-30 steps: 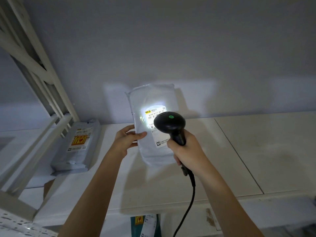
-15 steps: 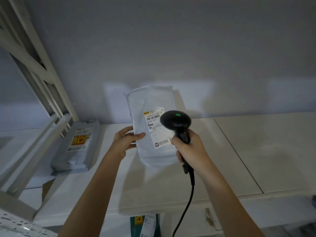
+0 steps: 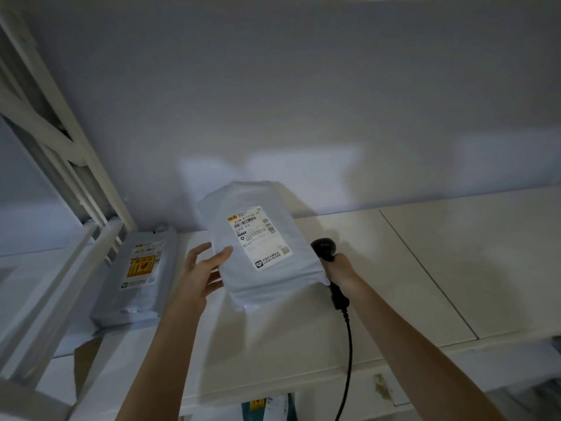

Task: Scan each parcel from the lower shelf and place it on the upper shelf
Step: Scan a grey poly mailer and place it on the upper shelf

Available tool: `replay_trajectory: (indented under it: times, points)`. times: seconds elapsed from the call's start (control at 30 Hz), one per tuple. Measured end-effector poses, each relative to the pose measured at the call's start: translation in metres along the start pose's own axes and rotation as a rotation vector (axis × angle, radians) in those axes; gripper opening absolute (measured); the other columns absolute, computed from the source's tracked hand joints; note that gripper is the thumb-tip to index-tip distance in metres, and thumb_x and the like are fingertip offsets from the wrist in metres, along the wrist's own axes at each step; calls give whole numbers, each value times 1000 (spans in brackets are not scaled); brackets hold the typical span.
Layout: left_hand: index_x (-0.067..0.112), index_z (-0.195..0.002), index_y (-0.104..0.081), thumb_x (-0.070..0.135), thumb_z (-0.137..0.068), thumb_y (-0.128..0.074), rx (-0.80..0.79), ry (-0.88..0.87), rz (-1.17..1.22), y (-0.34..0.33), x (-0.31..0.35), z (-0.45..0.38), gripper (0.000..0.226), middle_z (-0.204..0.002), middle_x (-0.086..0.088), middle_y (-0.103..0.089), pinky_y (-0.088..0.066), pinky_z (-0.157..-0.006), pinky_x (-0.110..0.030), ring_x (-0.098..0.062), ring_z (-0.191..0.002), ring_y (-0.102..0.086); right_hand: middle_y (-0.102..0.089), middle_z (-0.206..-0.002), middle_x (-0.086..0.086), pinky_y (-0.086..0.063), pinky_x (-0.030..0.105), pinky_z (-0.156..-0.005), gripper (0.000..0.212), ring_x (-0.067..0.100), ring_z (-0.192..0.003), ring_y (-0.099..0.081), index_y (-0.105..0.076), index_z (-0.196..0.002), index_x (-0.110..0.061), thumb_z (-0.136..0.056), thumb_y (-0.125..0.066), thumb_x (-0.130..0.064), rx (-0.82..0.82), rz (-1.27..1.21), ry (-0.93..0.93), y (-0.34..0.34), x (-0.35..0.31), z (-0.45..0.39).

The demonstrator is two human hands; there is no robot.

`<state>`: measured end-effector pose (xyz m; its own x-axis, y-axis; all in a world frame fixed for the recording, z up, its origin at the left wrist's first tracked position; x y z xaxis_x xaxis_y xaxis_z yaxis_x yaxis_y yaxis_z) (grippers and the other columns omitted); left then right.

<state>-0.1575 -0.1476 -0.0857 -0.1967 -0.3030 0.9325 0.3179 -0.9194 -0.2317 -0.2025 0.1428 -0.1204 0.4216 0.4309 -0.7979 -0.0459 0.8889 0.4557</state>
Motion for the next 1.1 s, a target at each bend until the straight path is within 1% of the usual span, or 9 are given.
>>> replay_trajectory:
  times: [0.13,0.23,0.37,0.47,0.57,0.63,0.83,1.0,1.1]
  points:
    - [23,-117,-56,18,-75,-77,-39,-6,7,-12,-3,-5,47,-95,-5,-71,-55,-71,-36,-23,-81,-68,-37,-62,6,-33,23,-58,41,15,-56,-34,-36,-58,-14,-98,-39,-5,-35,182,-23,-6,9,-13]
    - [24,-115,-59,20,-75,-77,-73,28,15,-26,-12,-10,43,-97,-6,-73,-54,-82,-41,-25,-85,-68,-54,-106,15,-37,32,-91,23,31,-107,-52,-55,-87,-13,-99,-36,-9,17,213,-9,4,13,-18]
    - [26,-113,-60,23,-76,-76,-131,30,10,-53,-16,-11,40,-99,-6,-73,-52,-85,-41,-26,-88,-68,-46,-139,18,-36,36,-108,35,30,-129,-44,-51,-129,-5,-95,-50,-12,253,-326,254,56,-3,9]
    - [24,-116,-62,24,-76,-75,-192,53,0,-80,-20,-9,42,-102,-6,-73,-50,-92,-43,-26,-94,-68,-43,-144,-3,-38,27,-105,72,11,-133,-40,-41,-136,-19,-74,-69,-43,-136,-732,429,74,-11,41]
    - [23,-119,-63,31,-71,-78,-302,75,-32,-116,-23,-2,51,-110,-7,-72,-50,-96,-44,-27,-102,-67,-46,-143,-13,-37,31,-109,98,5,-132,-42,-37,-138,-24,-55,-80,-53,-317,-604,534,97,-12,79]
    - [20,-121,-62,37,-65,-81,-397,76,-57,-147,-21,9,62,-114,-7,-70,-48,-99,-48,-28,-106,-66,-49,-140,-20,-40,41,-108,92,3,-130,-46,-34,-141,-25,-64,-79,-44,-262,-478,568,120,-3,94]
    - [13,-123,-58,43,-77,-72,-687,-32,-196,-254,-5,83,56,-97,0,-74,-55,-67,-24,-16,-84,-72,-56,-126,-32,-46,10,-90,67,-10,-120,-50,-41,-131,-43,-73,-75,-38,48,-369,626,216,17,138]
    - [20,-138,-42,59,-43,-86,-977,-199,-343,-351,7,179,111,-125,1,-65,-46,-97,-33,-17,-116,-61,-56,-120,-26,-45,5,-87,54,-18,-107,-52,-44,-128,-39,-78,-65,-35,337,-355,602,314,62,177]
    - [27,-139,-35,48,-43,-89,-1115,-294,-367,-406,7,232,112,-130,9,-60,-51,-89,-21,-7,-119,-57,-60,-113,-27,-47,12,-90,39,-14,-103,-57,-50,-117,-44,-85,-62,-25,426,-358,609,368,87,213]
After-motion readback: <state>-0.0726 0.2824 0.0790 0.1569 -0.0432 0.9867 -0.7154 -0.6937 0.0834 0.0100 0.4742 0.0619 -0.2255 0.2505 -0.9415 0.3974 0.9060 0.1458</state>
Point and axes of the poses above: each hand's wrist, its own z-axis away from the middle knuckle, its own y-axis out of the back of the hand, x = y × z, the point moved 9 cm from there along -z, towards the middle knuckle
